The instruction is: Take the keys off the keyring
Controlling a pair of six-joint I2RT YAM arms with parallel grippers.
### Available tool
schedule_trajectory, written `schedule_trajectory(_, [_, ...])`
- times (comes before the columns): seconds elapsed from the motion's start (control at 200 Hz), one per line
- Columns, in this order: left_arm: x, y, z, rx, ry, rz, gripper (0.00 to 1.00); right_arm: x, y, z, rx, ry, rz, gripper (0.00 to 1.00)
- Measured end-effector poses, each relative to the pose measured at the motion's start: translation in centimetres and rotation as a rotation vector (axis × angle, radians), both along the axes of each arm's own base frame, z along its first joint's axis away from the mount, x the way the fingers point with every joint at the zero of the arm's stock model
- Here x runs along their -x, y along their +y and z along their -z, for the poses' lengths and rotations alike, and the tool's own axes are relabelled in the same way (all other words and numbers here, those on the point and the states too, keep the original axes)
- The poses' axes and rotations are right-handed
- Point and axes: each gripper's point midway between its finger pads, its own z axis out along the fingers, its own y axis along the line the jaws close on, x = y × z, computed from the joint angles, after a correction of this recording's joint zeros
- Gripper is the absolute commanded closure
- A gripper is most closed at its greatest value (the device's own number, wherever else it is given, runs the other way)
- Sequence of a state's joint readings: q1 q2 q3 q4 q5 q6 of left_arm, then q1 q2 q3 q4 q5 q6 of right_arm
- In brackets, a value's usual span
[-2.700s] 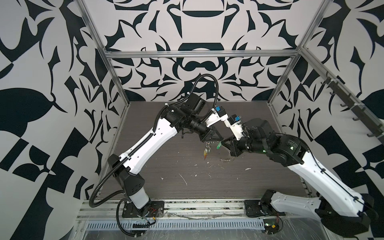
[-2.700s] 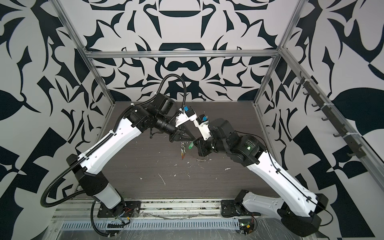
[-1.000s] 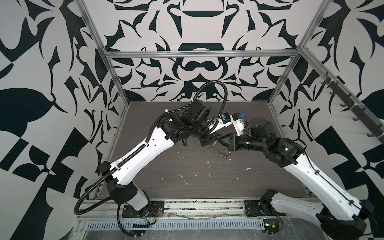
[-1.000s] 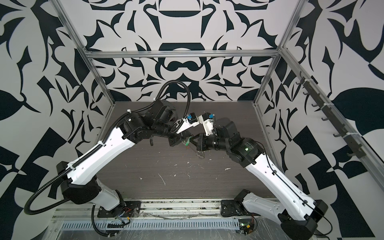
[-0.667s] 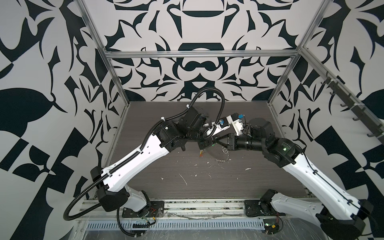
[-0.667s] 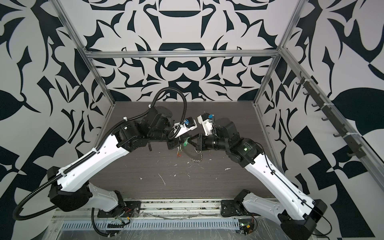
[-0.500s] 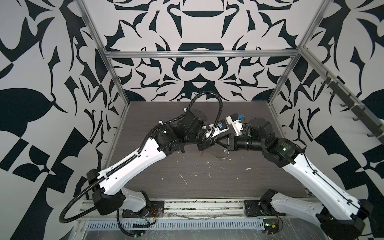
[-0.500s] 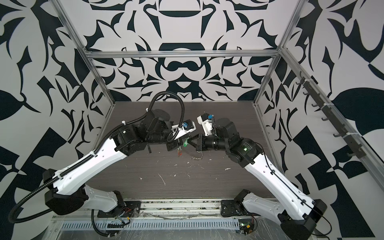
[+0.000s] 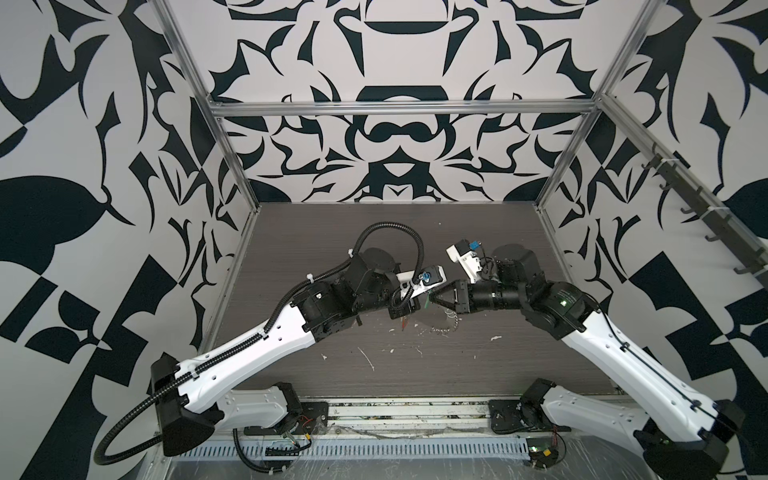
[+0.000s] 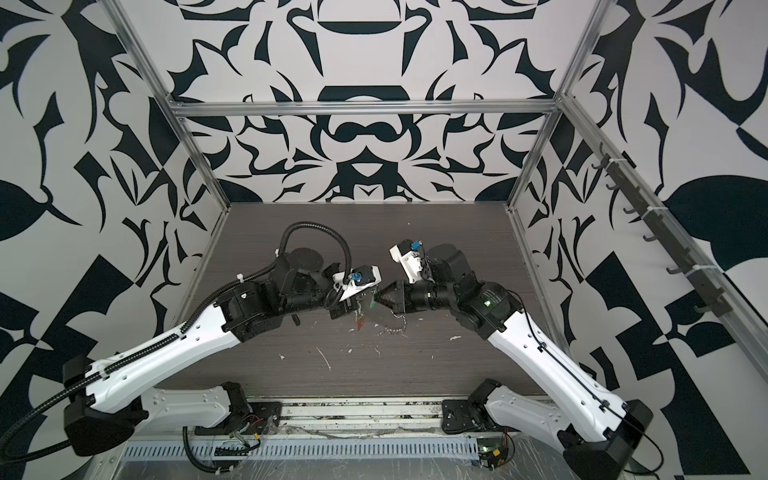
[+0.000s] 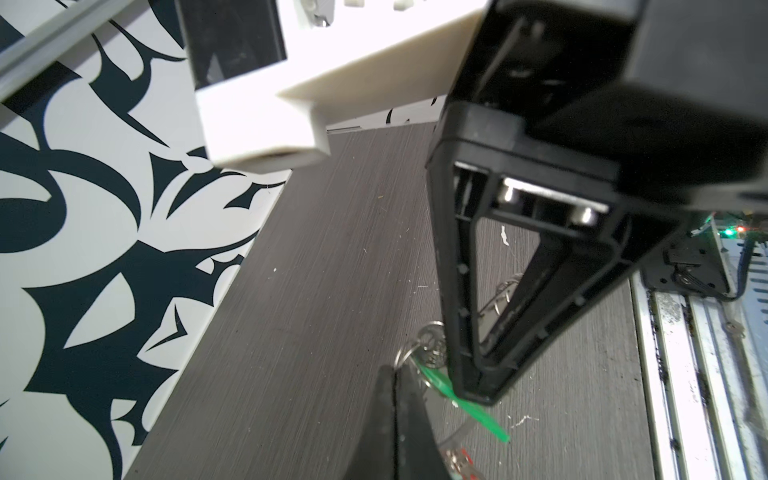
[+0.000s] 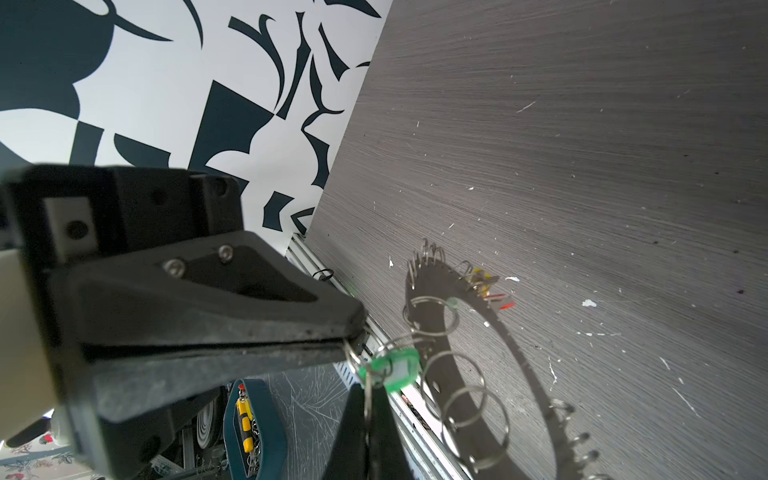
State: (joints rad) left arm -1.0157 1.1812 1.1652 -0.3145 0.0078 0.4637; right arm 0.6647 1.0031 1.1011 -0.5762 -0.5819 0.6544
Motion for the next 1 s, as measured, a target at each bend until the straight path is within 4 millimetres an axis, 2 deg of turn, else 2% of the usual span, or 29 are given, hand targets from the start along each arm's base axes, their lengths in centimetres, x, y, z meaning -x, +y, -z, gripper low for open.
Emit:
schedule_trajectory(0.085, [0.2,0.0,0.0,0.035,-0.033,0.009,1.0,0.4,-0.1,-0.1,-0.004,-0.002,-0.017,1.0])
schedule_trajectory(0.245, [-0.7,0.8,1.1,0.058,-0.085,-0.038,1.0,1.8,-0.4,0.5,0.015,0.042,-0.055,1.0])
schedule_trajectory(0.46, [-0.6,1.1,2.3,0.087,-0.107,-0.043,1.0,2.3,-0.6,1.7,0.051,0.084,-0.068,1.0])
schedule_trajectory(0.695, [0.0,1.7,0.5,0.145,-0.128,-0.036,1.0,2.5,-1.2,3.1,0.117,0.106,-0.066,1.0])
schedule_trajectory(0.78, [0.5,2.0,0.0,0.163,-0.116,-0.023,0.92,2.4,-1.4,3.5,0.14,0.105,-0.062,1.0])
schedule_trajectory(0.83, [0.9,2.1,-0.1,0.165,-0.104,-0.014,0.83,2.4,-1.6,3.6,0.151,0.103,-0.06,1.0])
schedule_trajectory(0.945, [1.6,2.1,0.4,0.158,-0.049,0.009,0.62,2.4,-1.9,3.5,0.173,0.093,-0.061,1.0])
schedule_trajectory(1.0, [2.0,2.1,0.9,0.143,-0.028,0.028,0.58,2.3,-1.9,3.4,0.184,0.085,-0.063,1.0])
